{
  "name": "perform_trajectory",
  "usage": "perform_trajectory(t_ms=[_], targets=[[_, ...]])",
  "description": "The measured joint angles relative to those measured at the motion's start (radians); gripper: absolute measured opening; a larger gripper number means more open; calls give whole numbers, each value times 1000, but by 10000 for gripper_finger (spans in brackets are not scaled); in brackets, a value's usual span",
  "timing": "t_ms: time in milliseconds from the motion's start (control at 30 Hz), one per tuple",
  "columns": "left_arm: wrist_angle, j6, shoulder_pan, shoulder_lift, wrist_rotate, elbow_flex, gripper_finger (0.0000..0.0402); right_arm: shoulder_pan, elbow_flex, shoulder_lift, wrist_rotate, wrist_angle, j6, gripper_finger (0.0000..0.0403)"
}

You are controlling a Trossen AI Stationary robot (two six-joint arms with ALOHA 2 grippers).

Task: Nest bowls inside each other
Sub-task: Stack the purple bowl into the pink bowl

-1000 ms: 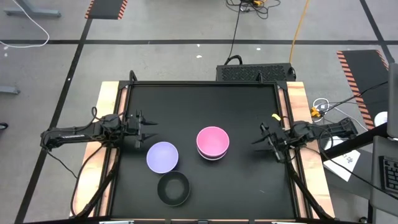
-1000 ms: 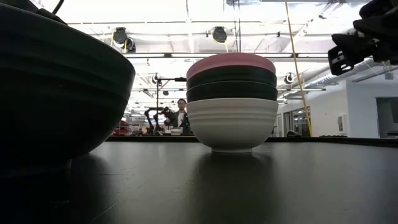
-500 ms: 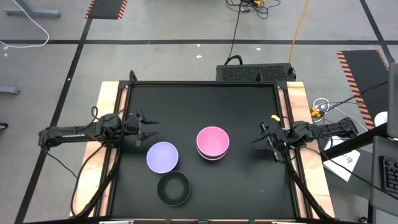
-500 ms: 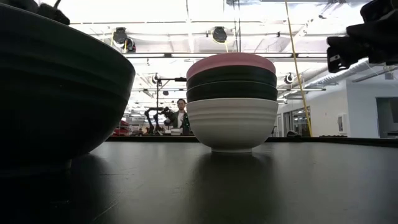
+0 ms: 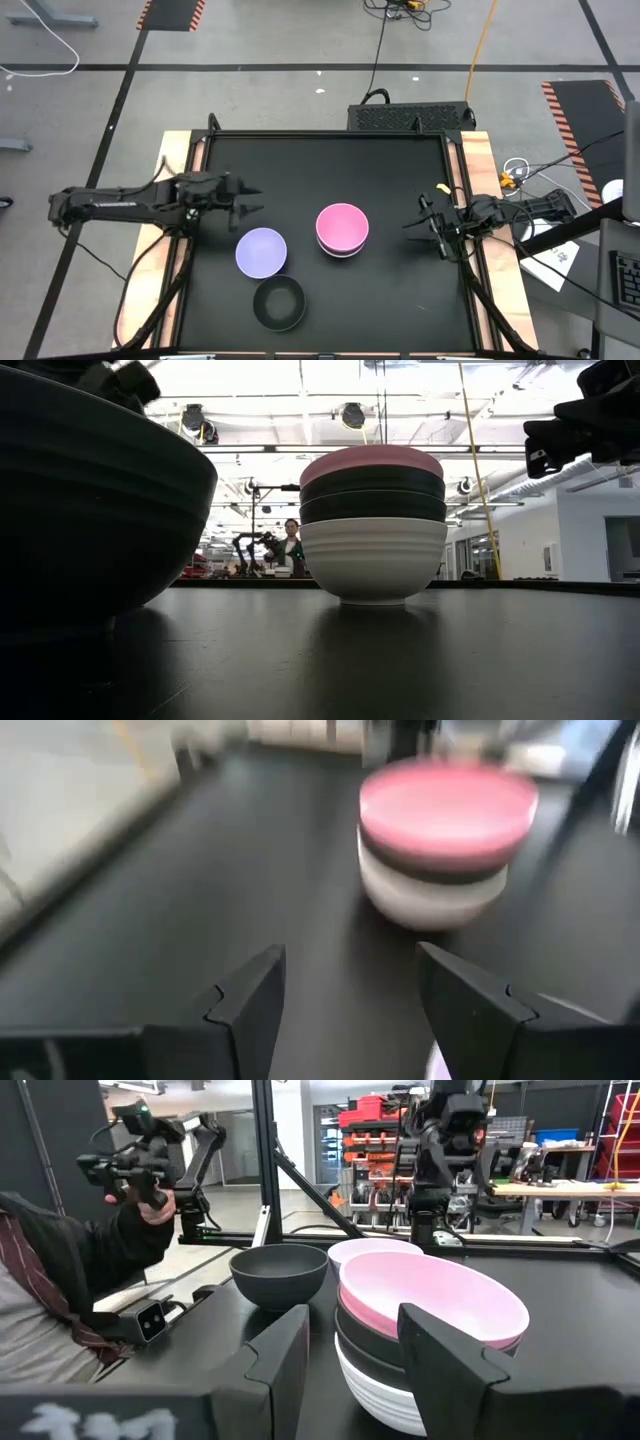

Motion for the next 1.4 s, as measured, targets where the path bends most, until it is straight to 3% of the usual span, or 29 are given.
perform_trajectory(t_ms=[100, 200, 433, 700, 1400], targets=[[-131, 1, 0, 102, 43, 75, 225, 0, 0, 0, 0, 0, 0, 146], [-160, -17, 0, 167, 100, 121, 225, 0, 0, 0, 0, 0, 9, 146], [-376, -100, 1, 246, 215, 249, 226, 0, 0, 2, -1, 2, 40, 146], [-541, -261, -3, 319, 226, 293, 225, 0, 0, 2, -1, 2, 42, 146], [-521, -382, -124, 527, 187, 292, 225, 0, 0, 3, -2, 2, 69, 146]])
